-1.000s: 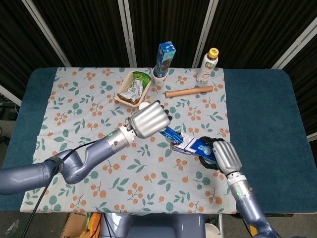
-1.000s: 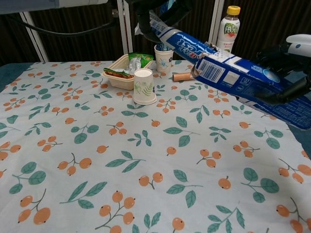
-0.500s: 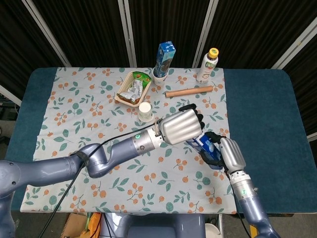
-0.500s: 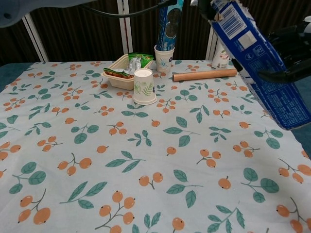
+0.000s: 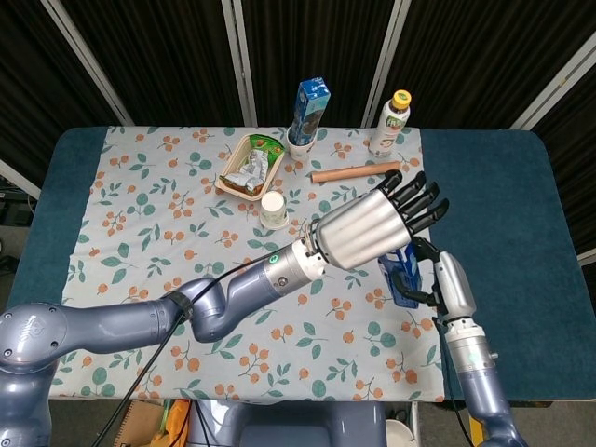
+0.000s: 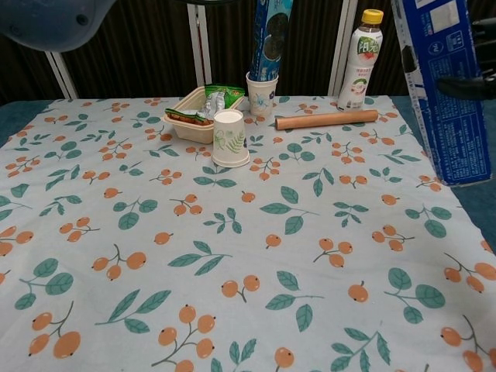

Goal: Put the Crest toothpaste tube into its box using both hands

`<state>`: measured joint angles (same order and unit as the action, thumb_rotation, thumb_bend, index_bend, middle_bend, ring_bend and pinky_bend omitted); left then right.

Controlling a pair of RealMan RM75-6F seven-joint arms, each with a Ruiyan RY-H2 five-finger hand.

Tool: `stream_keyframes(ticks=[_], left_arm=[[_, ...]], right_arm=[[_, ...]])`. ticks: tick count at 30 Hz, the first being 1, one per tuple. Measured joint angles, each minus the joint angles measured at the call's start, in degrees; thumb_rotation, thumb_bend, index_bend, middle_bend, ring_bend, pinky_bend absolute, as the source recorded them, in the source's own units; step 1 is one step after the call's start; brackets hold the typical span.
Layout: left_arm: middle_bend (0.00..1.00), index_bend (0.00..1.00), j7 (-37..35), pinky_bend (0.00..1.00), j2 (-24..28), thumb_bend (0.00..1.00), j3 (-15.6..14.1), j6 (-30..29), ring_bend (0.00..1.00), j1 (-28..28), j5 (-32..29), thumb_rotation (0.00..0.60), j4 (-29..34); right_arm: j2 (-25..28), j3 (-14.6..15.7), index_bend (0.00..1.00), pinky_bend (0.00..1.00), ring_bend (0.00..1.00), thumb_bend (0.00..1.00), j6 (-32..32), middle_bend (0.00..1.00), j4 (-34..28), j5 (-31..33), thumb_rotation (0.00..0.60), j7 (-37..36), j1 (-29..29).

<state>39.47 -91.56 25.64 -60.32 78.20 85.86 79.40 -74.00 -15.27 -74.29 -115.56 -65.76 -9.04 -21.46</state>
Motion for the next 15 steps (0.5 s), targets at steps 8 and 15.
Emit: stream_keyframes(ticks=[8,15], left_arm=[[0.21,0.17,-3.52,0.38,2.83,0.00,-0.48,-5.08,0.22,-3.70,0.69,0.600,6.04],[0.21,0.17,-6.63,0.38,9.75,0.00,-5.06,-9.42,0.22,-11.06,3.55,0.600,14.16]], right_arm=[[-1.46,-1.97,0.38,0.38,0.43,0.37,-1.65,0.46,2.93,-0.52,0.600,-7.08,1.35],[-1.57,-4.65,0.38,0.38,0.43,0.37,-3.59,0.46,3.05,-1.47,0.600,-13.13,2.66]])
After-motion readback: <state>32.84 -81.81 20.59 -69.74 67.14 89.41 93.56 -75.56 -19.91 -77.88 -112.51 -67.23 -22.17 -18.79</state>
